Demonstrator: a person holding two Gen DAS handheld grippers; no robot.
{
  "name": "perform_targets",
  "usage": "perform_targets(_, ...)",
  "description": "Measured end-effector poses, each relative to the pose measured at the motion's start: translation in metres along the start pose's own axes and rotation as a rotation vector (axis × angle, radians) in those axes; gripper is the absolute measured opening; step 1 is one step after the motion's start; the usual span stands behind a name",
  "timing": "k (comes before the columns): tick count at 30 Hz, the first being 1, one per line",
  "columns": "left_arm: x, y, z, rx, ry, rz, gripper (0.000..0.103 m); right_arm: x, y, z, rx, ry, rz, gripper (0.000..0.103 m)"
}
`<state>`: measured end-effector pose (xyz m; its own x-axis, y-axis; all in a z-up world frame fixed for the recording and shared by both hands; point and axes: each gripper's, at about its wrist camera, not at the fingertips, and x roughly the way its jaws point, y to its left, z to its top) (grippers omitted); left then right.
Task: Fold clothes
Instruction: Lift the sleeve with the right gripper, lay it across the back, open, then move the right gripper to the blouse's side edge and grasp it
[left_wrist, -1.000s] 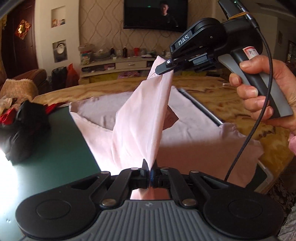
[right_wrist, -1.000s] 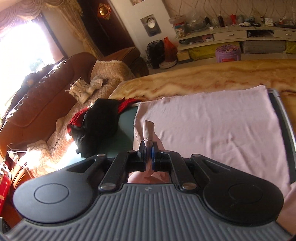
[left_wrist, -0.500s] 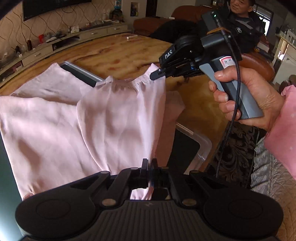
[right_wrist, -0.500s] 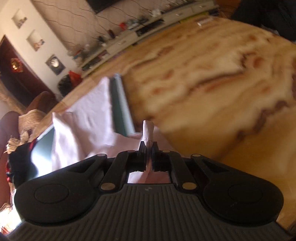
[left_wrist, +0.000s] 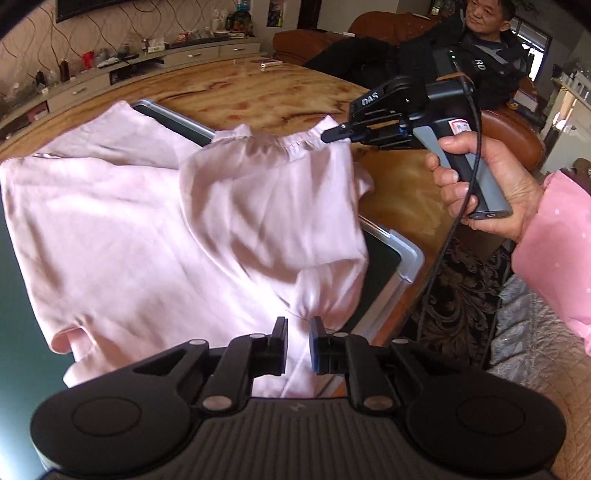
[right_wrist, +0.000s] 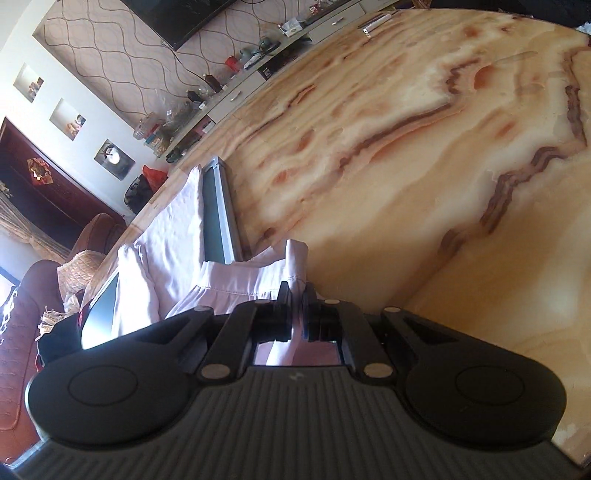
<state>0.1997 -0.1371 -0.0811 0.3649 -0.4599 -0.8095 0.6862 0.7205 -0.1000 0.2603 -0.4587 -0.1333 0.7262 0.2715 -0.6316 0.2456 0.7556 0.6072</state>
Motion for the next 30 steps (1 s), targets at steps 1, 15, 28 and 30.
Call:
perform_targets(1, -0.002, 0.002, 0.000, -0.009, -0.001, 0.020, 0.014, 0.003, -0.002, 0.002, 0.008, 0.009, 0.006, 0.008)
perform_targets(15, -0.028, 0.061, -0.019, -0.252, 0.011, 0.119, 0.033, -0.001, -0.009, 0.009, 0.078, 0.056, -0.124, 0.033)
perform_targets(28, -0.041, 0.072, -0.035, -0.251, -0.004, 0.213, 0.038, -0.025, 0.027, -0.018, 0.046, 0.094, -0.101, 0.042)
perform_targets(30, -0.049, 0.071, -0.038, -0.232, -0.025, 0.193, 0.038, -0.037, 0.039, -0.038, 0.029, 0.116, -0.041, 0.042)
